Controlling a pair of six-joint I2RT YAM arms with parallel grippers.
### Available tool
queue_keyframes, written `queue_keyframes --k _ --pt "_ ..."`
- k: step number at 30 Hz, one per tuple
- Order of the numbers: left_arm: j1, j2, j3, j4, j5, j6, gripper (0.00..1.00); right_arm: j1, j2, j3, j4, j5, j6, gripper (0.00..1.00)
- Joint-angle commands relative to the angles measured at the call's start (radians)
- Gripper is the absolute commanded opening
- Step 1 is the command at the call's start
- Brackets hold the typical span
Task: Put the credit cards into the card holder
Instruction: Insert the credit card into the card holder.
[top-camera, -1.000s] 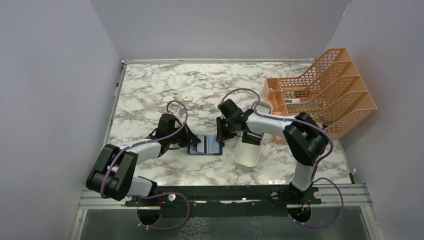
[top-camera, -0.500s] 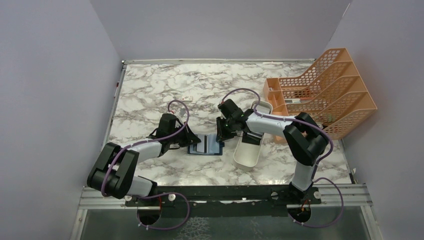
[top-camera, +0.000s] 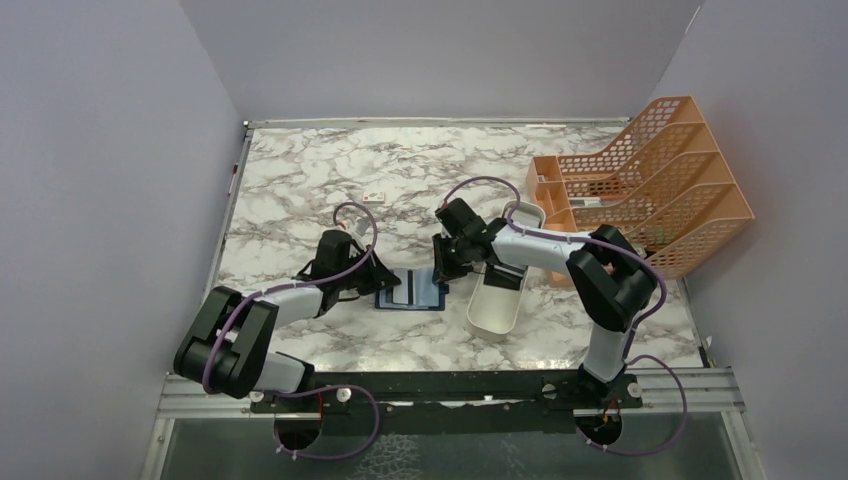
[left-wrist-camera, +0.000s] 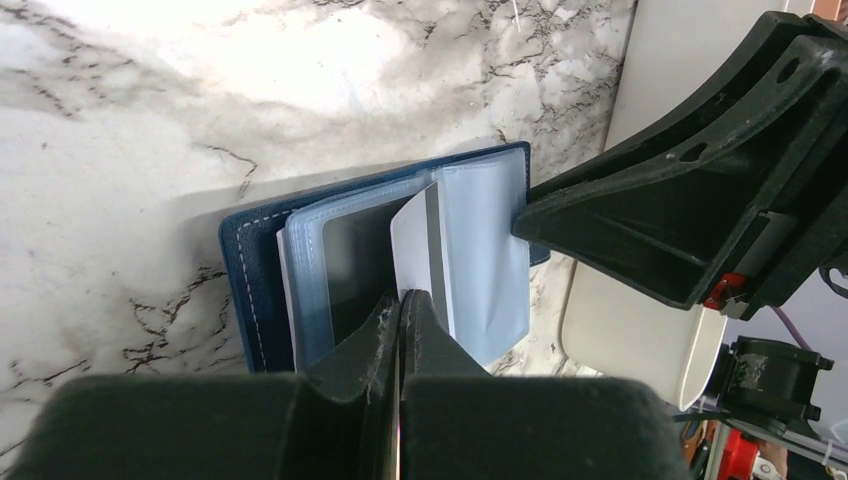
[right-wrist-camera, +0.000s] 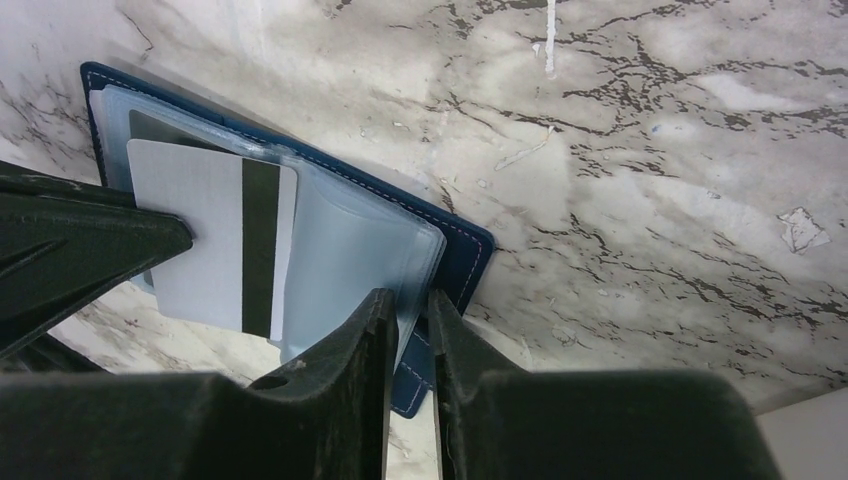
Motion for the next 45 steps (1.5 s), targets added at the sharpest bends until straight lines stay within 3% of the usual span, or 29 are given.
queue_keyframes --k 1,11,18,29,45 --pt "-0.006 -0.020 -0.064 0.023 -0.081 -0.001 0.00 0.002 0.026 -0.013 -0.061 0.067 -0.009 0.26" --pt "-0.011 -0.048 -0.075 0.037 -0.069 0.009 0.00 0.002 -0.057 -0.030 -0.014 -0.009 0.022 0.35" --pt "-0.011 -0.047 -0.077 0.038 -0.050 0.012 0.00 0.002 -0.104 -0.035 0.015 -0.052 0.035 0.24" --pt "-0.011 -0.050 -0.065 0.039 -0.005 0.003 0.00 0.014 -0.089 -0.018 -0.004 -0.010 0.048 0.36" --pt "-0.011 -0.031 -0.067 0.053 0.046 -0.023 0.00 0.014 0.003 -0.030 -0.066 0.121 0.022 0.16"
